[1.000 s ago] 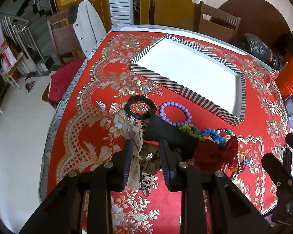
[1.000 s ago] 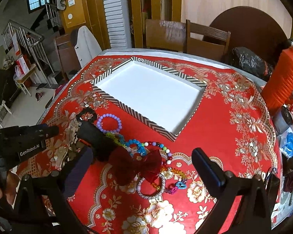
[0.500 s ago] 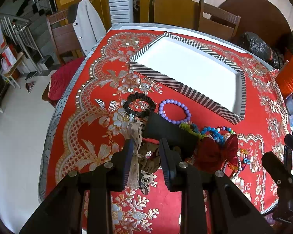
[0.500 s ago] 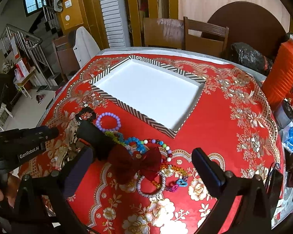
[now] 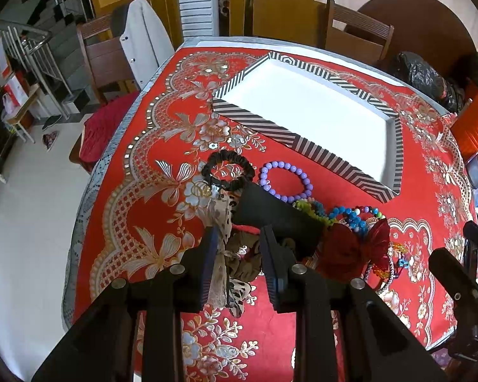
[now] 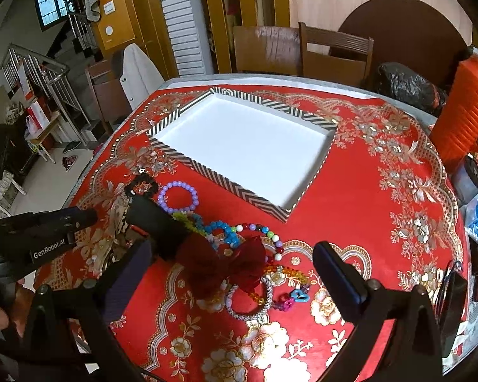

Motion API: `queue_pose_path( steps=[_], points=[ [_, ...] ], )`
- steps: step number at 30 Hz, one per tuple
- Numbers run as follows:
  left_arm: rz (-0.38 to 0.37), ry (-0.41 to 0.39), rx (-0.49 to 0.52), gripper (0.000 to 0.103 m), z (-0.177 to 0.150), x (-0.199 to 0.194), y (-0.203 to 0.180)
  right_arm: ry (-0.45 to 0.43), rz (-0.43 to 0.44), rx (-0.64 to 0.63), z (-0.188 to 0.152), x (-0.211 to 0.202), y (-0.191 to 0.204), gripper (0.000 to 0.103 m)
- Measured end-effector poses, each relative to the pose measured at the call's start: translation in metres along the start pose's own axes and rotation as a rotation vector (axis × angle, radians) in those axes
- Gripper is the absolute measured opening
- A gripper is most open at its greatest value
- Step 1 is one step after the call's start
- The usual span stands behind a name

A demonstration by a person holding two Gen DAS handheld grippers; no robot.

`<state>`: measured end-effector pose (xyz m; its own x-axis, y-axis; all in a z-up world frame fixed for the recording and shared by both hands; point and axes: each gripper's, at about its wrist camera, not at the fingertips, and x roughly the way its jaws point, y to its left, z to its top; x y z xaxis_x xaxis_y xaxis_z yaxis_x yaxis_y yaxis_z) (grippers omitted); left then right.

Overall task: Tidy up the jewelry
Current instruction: 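Close the left gripper on the beige lace scrunchie in the jewelry pile, then lift the lace scrunchie with the left gripper while the right gripper grasps the red bow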

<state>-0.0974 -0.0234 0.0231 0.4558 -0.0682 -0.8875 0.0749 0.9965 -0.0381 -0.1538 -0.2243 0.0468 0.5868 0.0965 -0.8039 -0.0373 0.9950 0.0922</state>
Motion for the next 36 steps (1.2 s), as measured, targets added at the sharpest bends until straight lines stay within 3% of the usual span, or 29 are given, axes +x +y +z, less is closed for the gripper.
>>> queue_pose_path(
  steps=[20, 36],
  points=[
    [-0.005, 0.011, -0.002, 0.014, 0.002, 0.005, 0.001, 0.023, 0.001, -0.006, 0.002, 0.005, -0.003, 0.103],
    [-0.028, 0.046, -0.082, 0.014, 0.004, 0.004, 0.046, 0.045, 0.039, 0.026, -0.003, 0.016, -0.027, 0.103]
  ],
)
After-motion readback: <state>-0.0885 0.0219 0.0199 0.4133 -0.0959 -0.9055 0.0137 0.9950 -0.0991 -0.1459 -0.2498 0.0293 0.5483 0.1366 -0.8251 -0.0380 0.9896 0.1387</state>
